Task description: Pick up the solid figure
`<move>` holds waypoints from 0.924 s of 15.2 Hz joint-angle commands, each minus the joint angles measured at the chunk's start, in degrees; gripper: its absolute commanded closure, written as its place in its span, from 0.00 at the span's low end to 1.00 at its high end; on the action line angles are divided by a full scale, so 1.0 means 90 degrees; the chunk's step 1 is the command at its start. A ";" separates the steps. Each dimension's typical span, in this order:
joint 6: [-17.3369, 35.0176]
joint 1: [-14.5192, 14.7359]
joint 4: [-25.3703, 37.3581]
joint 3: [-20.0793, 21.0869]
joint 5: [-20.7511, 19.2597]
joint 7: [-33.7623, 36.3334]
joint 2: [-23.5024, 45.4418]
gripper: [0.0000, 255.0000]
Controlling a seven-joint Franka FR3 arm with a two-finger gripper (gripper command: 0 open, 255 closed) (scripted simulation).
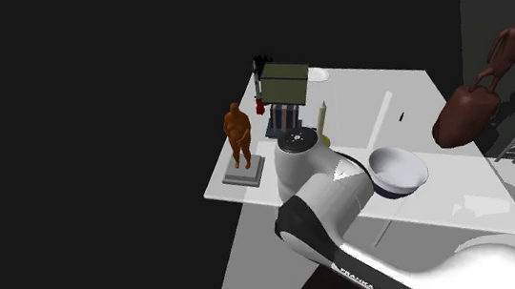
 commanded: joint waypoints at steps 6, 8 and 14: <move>0.1132 0.0010 0.0259 -0.0511 -0.0088 -0.0558 0.0571 0.00; 0.1556 0.0040 0.0410 -0.0716 -0.0071 -0.0789 0.0825 0.00; 0.2695 0.0231 0.1023 -0.1339 0.0188 -0.1551 0.1646 0.00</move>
